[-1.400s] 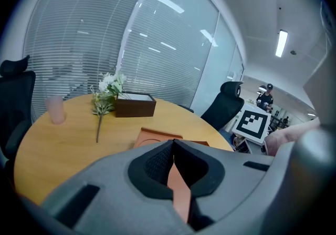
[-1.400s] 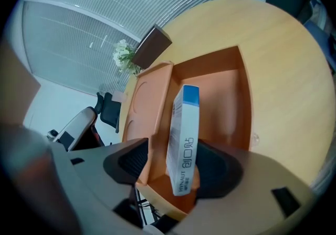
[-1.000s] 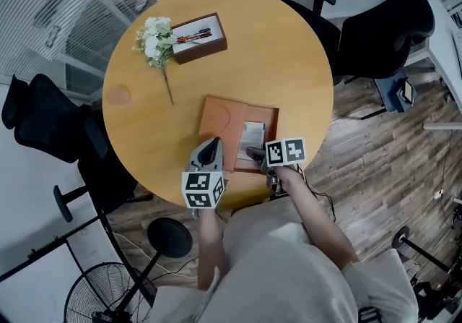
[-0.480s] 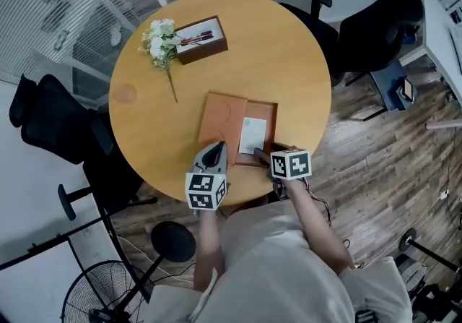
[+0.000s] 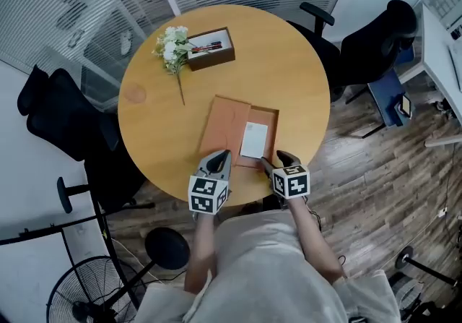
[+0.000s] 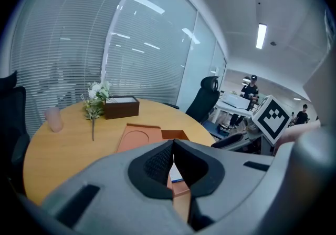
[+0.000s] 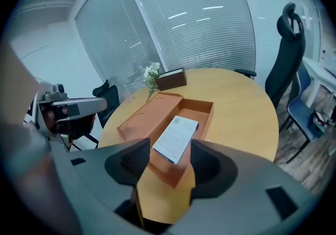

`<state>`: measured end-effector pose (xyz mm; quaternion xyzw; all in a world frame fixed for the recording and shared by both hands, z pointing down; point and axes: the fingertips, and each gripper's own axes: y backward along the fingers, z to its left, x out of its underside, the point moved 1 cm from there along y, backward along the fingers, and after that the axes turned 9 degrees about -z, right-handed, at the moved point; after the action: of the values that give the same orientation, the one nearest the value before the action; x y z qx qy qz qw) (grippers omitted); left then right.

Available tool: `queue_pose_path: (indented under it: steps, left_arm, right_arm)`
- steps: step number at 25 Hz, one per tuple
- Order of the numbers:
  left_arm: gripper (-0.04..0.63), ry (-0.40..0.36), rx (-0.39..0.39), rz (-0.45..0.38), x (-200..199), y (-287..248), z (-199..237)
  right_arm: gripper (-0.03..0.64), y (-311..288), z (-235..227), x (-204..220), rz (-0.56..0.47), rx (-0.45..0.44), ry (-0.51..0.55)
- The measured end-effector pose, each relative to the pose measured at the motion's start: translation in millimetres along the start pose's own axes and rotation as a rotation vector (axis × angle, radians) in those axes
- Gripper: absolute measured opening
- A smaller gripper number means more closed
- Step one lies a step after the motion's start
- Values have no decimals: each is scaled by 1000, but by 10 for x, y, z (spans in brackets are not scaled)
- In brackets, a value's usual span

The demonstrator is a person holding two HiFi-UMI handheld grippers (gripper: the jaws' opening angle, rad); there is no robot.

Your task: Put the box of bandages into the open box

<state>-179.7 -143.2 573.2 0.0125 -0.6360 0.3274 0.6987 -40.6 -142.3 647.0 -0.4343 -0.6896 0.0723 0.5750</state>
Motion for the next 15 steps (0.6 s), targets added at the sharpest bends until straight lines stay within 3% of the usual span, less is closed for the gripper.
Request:
queue_pose_path:
  steps: [6,15]
  left_arm:
    - [11,-13,13,4,68,102,-95]
    - [11,-17,33,16,198,271,-246]
  right_arm:
    - [208,189,15,-4,-55,-9,19]
    - [37,378,66,109,-115,8,-14]
